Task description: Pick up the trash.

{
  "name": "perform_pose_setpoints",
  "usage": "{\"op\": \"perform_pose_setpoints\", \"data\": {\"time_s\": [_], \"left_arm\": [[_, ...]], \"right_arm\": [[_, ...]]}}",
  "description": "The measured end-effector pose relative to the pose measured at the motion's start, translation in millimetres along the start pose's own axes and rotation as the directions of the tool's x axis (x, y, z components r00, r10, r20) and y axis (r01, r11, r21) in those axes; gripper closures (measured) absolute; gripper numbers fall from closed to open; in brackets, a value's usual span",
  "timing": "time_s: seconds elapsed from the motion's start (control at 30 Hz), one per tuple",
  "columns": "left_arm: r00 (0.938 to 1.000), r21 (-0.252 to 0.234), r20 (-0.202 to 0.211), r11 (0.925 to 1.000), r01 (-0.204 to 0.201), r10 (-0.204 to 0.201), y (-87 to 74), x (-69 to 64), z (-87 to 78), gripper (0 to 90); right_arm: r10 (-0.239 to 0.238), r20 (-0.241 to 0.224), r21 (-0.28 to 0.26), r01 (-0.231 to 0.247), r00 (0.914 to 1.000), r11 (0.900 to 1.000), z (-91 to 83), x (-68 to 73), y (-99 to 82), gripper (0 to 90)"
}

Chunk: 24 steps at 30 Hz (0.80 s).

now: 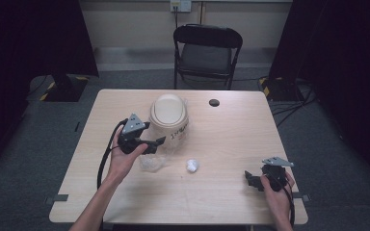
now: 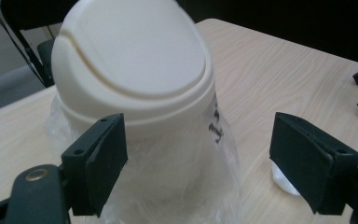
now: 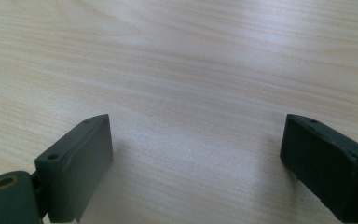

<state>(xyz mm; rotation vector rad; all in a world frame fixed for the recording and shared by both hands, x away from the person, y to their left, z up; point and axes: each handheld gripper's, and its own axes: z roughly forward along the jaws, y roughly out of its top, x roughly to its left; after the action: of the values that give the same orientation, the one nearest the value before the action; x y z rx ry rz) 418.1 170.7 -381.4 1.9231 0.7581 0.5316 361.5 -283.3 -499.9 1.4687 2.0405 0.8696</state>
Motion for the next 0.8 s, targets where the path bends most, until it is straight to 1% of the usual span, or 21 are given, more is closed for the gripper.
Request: {"op": "perform_pose_setpoints", "data": {"time_s": [0.03, 0.07, 0.13, 0.17, 0.2, 0.23, 0.33, 0.37, 0.43, 0.47, 0.53, 0.6, 0.63, 0.67, 0.8], "left_arm": [[0.9999, -0.008, 0.015, 1.0, 0.003, -0.003, 3.8, -0.1, 2.4, 18.7], [0.9998, -0.008, 0.018, 1.0, -0.001, 0.001, 6.6, 0.3, 4.9, 18.9], [0.9998, -0.014, 0.02, 0.9999, 0.008, -0.008, 12.1, 1.0, 12.6, 18.9], [0.9998, -0.014, 0.02, 0.9999, 0.008, -0.008, 12.1, 1.0, 12.6, 18.9], [0.9998, -0.02, 0.019, 0.9998, 0.005, -0.005, 13.2, 0.6, 16.6, 18.9], [0.9999, -0.007, 0.016, 1.0, 0.002, -0.002, 14.9, 1.5, 21.8, 19.3], [0.9997, -0.01, 0.026, 0.9999, 0.005, -0.005, 16.7, 3.7, 26.3, 19.3], [0.9995, -0.012, 0.03, 0.9999, 0.004, -0.004, 20.3, 5.1, 31.4, 19.2], [0.9996, -0.01, 0.027, 1.0, 0.0, 0.0, 22.3, 4.7, 34.3, 19.1], [0.9996, 0.006, 0.027, 0.9999, -0.012, 0.012, 24.5, 3.7, 38.5, 19.0], [0.9993, 0.021, 0.026, 0.9994, -0.028, 0.027, 26.4, 2.1, 43.3, 19.1], [0.9991, 0.045, 0.02, 0.9982, -0.038, 0.037, 27.3, 1.8, 49.0, 19.1], [0.9991, 0.045, 0.02, 0.9982, -0.038, 0.037, 27.3, 1.8, 49.0, 19.1], [0.9989, 0.056, 0.027, 0.9976, -0.039, 0.038, 27.4, 2.8, 53.7, 19.1], [0.9992, 0.073, 0.022, 0.9967, -0.035, 0.034, 25.8, 4.8, 59.8, 18.8]], "right_arm": [[0.0, 0.0, 0.0, 0.0, 1.0, 1.0, 0.0, 0.0, 0.0, 8.5], [0.0, 0.0, 0.0, 0.0, 1.0, 1.0, 0.0, 0.0, 0.0, 8.5], [-0.001, -0.001, -0.001, 0.001, 1.0, 1.0, 0.1, 0.0, 0.0, 8.5], [-0.001, -0.001, -0.001, 0.001, 1.0, 1.0, 0.1, 0.0, 0.0, 8.5], [-0.001, -0.001, -0.001, 0.001, 1.0, 1.0, 0.1, 0.0, 0.0, 8.5], [-0.001, -0.001, -0.001, 0.001, 1.0, 1.0, 0.1, 0.0, 0.0, 8.5], [-0.001, -0.001, -0.001, 0.001, 1.0, 1.0, 0.1, -0.1, 0.0, 8.5], [0.0, 0.0, 0.0, 0.0, 1.0, 1.0, 0.0, 0.0, 0.0, 8.6], [-0.001, -0.001, -0.001, 0.001, 1.0, 1.0, 0.1, 0.0, 0.0, 8.5], [0.0, 0.0, 0.0, 0.0, 1.0, 1.0, 0.0, 0.0, 0.0, 8.6], [0.0, 0.0, 0.0, 0.0, 1.0, 1.0, 0.0, 0.0, 0.0, 8.6], [-0.001, -0.001, -0.001, 0.001, 1.0, 1.0, 0.1, -0.1, 0.0, 8.5], [-0.001, -0.001, -0.001, 0.001, 1.0, 1.0, 0.1, -0.1, 0.0, 8.5], [0.0, 0.0, 0.0, 0.0, 1.0, 1.0, 0.0, 0.0, 0.0, 8.5], [0.0, 0.0, 0.0, 0.0, 1.0, 1.0, 0.0, 0.0, 0.0, 8.6]]}}
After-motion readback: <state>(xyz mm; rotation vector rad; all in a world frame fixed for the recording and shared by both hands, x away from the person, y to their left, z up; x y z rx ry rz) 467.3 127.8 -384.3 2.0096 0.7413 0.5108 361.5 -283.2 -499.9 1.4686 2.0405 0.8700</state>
